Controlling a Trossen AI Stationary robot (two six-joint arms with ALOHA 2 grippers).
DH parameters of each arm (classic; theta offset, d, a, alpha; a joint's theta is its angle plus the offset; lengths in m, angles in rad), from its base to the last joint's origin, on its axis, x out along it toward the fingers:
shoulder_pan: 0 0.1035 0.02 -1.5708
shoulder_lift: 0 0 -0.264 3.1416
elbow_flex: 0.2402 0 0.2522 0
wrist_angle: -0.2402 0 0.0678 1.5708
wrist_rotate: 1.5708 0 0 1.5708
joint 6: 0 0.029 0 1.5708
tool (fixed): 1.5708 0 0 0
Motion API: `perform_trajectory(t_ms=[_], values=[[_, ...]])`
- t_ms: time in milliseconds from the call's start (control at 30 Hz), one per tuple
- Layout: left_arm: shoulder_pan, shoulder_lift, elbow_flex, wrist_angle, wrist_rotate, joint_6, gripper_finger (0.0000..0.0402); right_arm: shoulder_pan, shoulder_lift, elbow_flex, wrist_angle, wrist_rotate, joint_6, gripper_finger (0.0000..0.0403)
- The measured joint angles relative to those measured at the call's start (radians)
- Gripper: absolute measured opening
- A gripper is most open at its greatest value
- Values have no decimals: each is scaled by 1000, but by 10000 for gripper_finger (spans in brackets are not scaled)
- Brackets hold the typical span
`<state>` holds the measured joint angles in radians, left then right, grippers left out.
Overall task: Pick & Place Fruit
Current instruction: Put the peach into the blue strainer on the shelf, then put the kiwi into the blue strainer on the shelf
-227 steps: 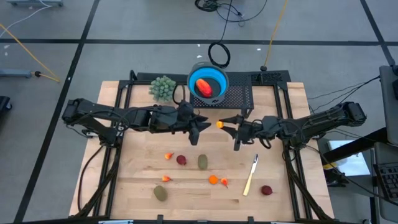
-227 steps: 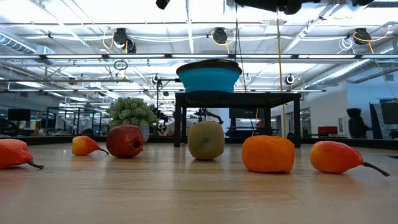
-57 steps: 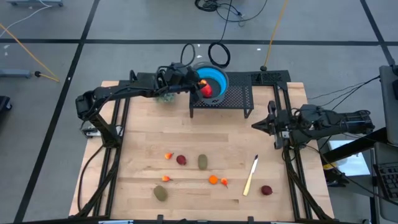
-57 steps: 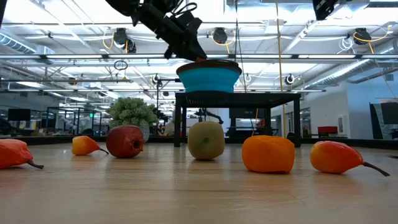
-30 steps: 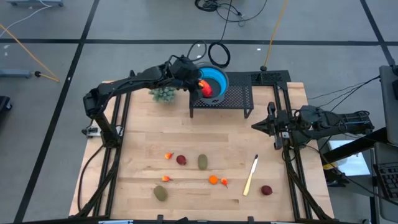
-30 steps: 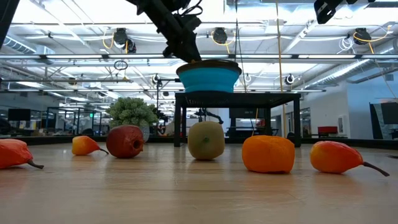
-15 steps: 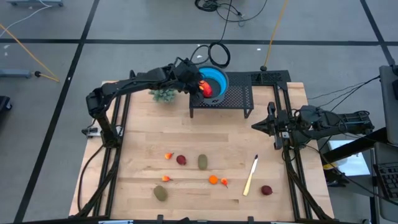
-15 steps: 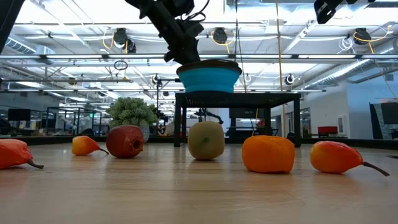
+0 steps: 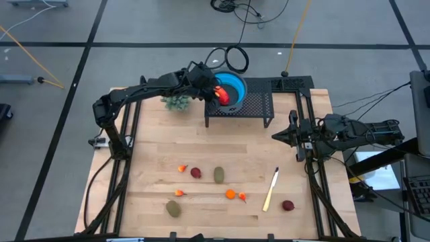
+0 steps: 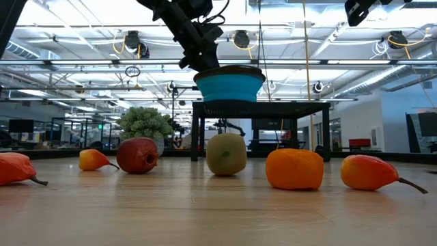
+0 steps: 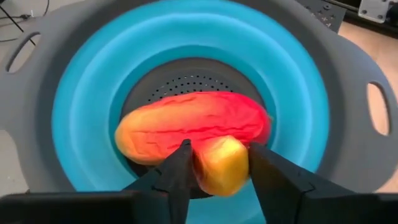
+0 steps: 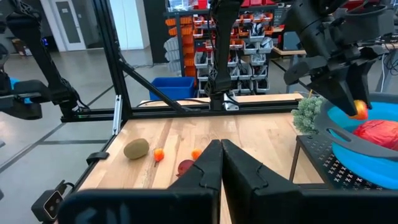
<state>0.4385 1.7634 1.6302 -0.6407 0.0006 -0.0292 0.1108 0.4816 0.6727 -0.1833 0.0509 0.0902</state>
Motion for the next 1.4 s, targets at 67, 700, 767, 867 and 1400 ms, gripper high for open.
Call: perform_trajectory(t_ms=[67, 700, 767, 867, 1400], values=[[0, 0, 0, 1, -1, 5, 176, 0, 0, 0, 0, 0, 0, 0], [-172, -299, -1, -209, -3, -222, 159, 0, 0, 0, 0, -3, -43, 0], [-217, -312, -1, -258, -1, -270, 148, 0, 0, 0, 0, -3, -58, 0], [-282, -316, -1, -315, -7, -349, 131, 0, 0, 0, -1, -3, -77, 0], [-550, -256, -4, -363, -57, -668, 56, 0, 0, 0, -9, -3, -84, 0]])
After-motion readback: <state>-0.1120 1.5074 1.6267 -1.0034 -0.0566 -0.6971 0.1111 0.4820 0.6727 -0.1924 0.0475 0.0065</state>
